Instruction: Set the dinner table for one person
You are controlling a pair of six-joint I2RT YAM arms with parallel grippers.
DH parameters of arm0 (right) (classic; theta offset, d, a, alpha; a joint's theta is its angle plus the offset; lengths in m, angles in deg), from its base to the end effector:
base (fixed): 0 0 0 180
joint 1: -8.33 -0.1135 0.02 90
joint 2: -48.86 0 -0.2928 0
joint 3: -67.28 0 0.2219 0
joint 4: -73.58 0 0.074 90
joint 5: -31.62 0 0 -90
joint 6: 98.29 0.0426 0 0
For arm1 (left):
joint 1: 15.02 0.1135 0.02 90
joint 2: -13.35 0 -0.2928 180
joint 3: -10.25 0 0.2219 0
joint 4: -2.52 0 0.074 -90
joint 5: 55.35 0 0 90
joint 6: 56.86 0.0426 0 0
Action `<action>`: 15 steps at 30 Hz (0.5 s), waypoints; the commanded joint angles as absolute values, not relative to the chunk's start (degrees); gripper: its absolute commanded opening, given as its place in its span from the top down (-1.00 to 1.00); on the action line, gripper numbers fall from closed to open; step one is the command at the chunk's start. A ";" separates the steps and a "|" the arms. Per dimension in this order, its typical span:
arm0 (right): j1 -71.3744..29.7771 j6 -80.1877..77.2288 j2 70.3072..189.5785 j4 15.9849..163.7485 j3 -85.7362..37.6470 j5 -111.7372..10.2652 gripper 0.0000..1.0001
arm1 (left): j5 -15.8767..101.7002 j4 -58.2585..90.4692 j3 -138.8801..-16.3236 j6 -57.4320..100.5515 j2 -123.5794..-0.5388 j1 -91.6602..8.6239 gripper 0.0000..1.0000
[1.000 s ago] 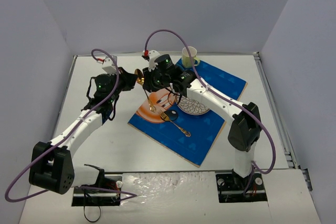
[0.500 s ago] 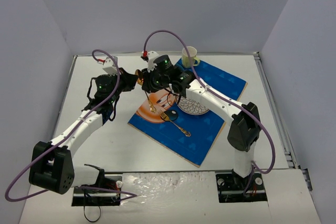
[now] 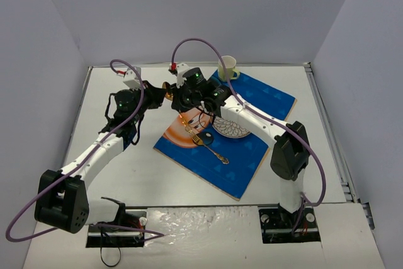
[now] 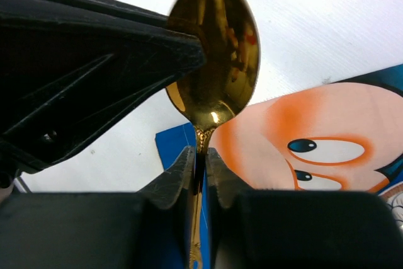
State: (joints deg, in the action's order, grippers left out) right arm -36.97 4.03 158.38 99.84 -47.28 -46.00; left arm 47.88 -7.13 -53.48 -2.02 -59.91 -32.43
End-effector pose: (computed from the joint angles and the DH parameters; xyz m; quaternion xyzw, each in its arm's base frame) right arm 0.3077 0.3239 0.3671 -0.2913 0.7694 0.3486 0.4491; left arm 0.2547 -0.0901 0.3574 -0.0277 0.7058 -0.3843 0.5944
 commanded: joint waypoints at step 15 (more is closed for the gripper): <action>-20.16 -24.50 145.54 101.58 -34.87 -50.38 1.00 | 48.89 14.91 -55.97 6.15 -48.05 -32.52 -0.81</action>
